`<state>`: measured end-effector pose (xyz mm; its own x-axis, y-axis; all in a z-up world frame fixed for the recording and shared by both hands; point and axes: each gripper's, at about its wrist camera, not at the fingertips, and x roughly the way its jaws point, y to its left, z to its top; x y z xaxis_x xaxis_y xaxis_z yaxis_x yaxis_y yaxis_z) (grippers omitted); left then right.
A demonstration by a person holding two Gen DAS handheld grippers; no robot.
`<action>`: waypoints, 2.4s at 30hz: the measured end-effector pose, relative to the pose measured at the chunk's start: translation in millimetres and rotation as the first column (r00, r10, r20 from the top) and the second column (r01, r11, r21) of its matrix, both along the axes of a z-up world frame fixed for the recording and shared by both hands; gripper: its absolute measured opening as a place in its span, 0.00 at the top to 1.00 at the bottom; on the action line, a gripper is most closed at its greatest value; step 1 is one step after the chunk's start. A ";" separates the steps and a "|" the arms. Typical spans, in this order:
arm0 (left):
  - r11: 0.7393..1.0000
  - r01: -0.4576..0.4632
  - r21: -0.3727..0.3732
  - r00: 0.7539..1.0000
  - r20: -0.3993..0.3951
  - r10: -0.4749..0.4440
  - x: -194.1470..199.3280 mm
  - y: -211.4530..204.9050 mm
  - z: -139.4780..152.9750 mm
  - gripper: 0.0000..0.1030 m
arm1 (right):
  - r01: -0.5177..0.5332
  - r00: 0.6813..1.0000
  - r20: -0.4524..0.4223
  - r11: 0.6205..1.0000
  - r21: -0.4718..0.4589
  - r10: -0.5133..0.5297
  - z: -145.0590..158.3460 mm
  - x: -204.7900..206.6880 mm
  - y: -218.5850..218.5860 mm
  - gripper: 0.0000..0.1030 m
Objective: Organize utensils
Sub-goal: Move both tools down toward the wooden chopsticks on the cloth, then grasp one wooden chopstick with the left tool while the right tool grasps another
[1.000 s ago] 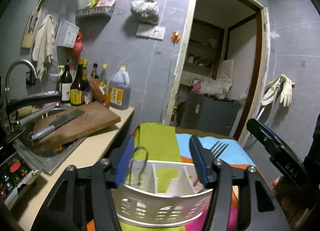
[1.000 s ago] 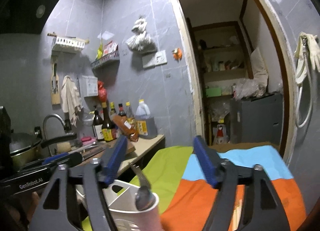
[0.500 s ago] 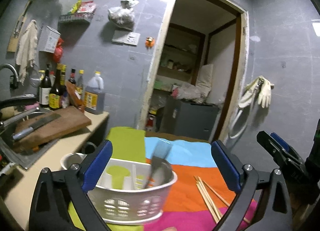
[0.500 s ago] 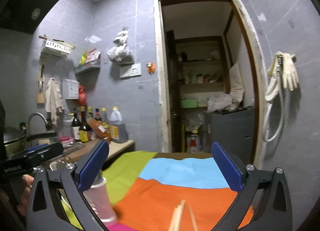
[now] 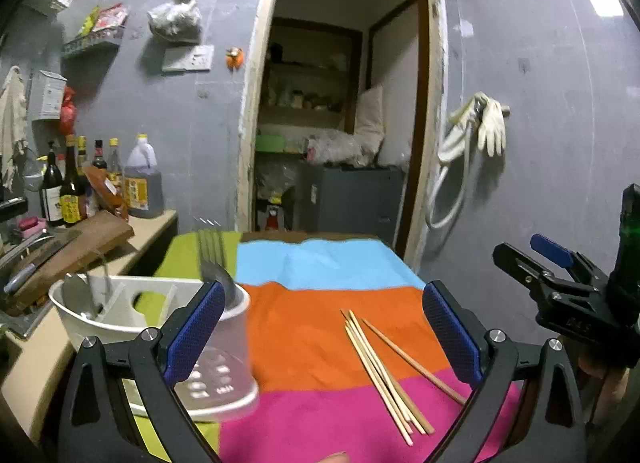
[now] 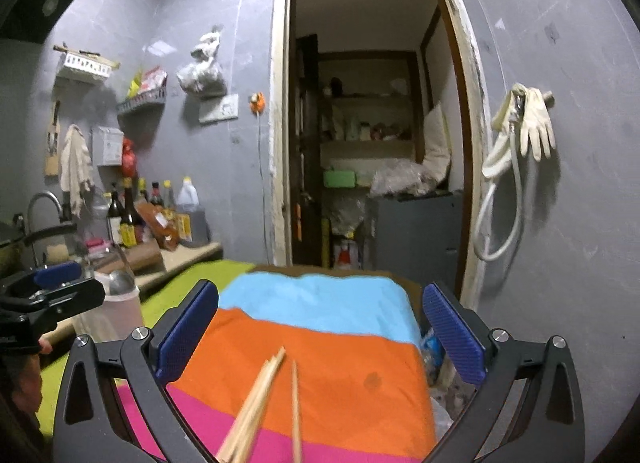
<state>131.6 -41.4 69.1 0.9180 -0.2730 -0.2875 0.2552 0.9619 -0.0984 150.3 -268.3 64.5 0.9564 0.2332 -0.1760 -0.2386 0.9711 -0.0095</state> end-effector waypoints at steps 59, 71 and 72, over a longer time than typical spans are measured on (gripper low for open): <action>0.979 0.204 -0.011 0.743 -0.649 -0.162 148.6 -62.5 -117.8 0.72 | -0.248 0.701 -0.684 0.968 0.031 0.202 -114.8 127.6 3.3 0.91; 0.976 0.217 0.032 0.728 -0.671 -0.140 153.9 -67.6 -119.0 0.85 | -0.222 0.703 -0.690 0.975 0.019 0.174 -114.8 127.6 -3.8 0.91; 0.973 0.228 0.045 0.726 -0.673 -0.139 155.4 -70.7 -118.8 0.85 | -0.221 0.697 -0.696 0.975 0.017 0.171 -115.0 129.5 -2.0 0.91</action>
